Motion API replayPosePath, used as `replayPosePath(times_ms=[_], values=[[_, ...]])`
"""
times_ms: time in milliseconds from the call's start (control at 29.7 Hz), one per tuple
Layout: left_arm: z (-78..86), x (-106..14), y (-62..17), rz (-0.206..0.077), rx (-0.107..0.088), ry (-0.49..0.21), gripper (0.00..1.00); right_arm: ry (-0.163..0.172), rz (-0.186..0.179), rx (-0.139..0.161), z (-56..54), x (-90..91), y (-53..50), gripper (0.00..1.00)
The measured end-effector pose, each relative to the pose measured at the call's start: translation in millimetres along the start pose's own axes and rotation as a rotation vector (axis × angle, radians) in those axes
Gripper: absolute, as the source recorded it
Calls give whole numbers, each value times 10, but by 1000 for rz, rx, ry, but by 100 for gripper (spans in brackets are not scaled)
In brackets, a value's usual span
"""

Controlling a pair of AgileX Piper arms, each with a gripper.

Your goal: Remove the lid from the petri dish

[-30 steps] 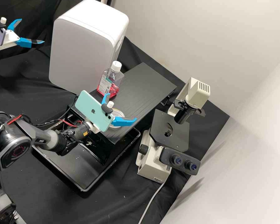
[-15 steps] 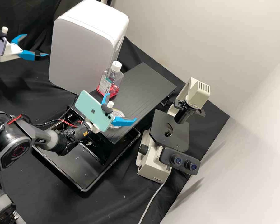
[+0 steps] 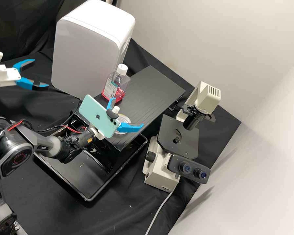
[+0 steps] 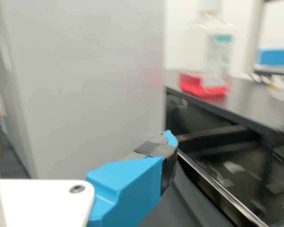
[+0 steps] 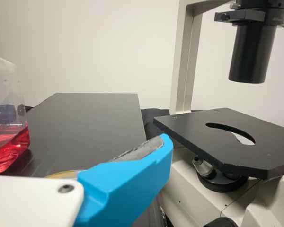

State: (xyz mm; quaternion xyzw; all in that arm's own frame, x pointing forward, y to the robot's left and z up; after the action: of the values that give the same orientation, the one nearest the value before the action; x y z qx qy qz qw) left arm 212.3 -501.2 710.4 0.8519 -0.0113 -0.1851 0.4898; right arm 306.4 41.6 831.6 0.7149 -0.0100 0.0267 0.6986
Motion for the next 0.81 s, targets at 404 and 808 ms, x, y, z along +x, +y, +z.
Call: replayPosePath(times_ms=[404,808], values=[[245,-250,-223,-102,9,-92,100,0,0,0,0,0,0,100],[347,-450,-256,-129,19,-172,100,0,0,0,0,0,0,100]])
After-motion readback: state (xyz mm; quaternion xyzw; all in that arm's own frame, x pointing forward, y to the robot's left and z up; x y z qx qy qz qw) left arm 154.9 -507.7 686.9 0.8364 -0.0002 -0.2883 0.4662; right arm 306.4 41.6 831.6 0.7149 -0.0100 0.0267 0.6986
